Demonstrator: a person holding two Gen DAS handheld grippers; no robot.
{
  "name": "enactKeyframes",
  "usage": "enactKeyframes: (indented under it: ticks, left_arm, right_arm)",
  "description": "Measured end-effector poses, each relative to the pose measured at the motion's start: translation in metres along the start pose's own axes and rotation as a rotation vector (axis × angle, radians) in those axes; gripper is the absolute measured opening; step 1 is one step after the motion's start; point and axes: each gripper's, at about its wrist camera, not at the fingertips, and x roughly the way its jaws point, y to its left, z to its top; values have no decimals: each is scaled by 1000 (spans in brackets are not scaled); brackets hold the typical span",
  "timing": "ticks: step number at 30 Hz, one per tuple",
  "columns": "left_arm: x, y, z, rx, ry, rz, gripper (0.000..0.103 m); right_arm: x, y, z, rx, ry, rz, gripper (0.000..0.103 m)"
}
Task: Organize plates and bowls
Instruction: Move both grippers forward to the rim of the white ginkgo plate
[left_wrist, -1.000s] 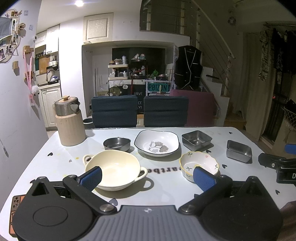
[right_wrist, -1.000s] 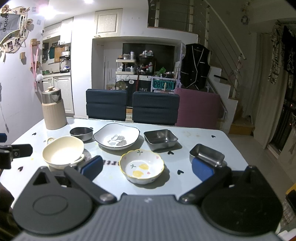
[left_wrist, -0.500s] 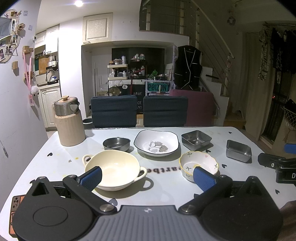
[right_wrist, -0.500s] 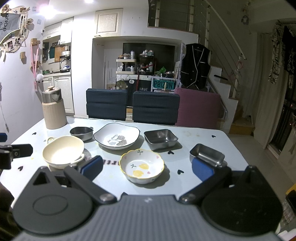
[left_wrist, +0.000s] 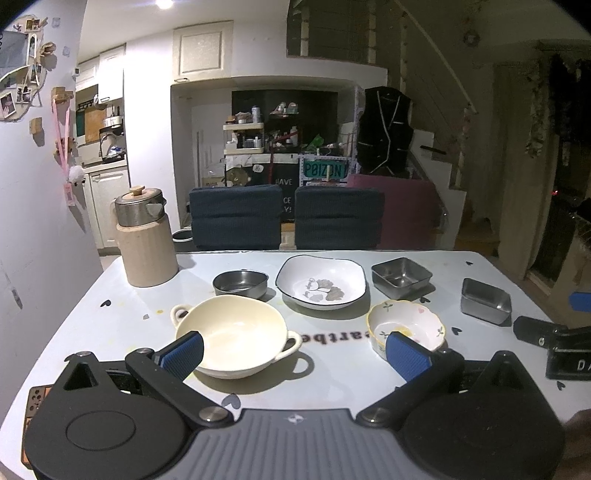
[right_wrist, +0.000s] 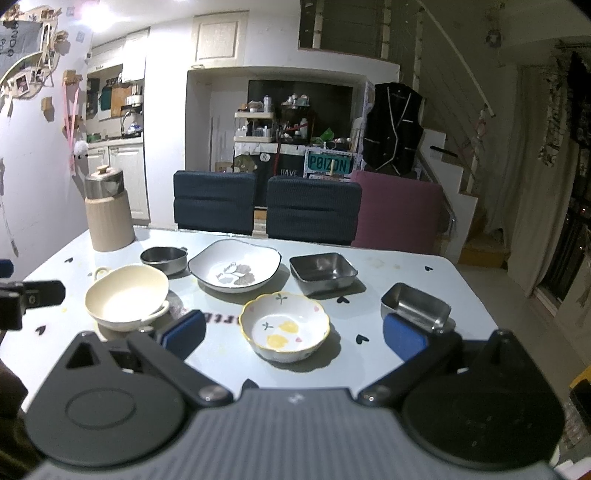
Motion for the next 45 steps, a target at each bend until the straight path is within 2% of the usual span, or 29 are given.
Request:
enactKeyframes:
  ticks: [8,14,25,30,35,40,45]
  left_arm:
    - [14,3,20,17,-12,24,103]
    - [31,-3,36,64,-51,1,103]
    - [97,11,67,54,-69,16,103]
    - [131,6,84,93,-63,-34,103]
    - [172,-1,101,89,-57,-41,103]
    - [221,2,112,72,-29,-46,103]
    - [260,5,114,81,-46,-28,103]
  right_arm:
    - [18,11,14,-46,-4,-17,103]
    - [34,12,32,-40,-42,15,103]
    - [80,-9,64,68,-91,74,103]
    - [113,-20,75,107,-114,91,103]
    - [160,-23,82,152,-73,94,103]
    - [206,-32,81,230,-30,58,103]
    - [253,-36,77,322,24,122,103]
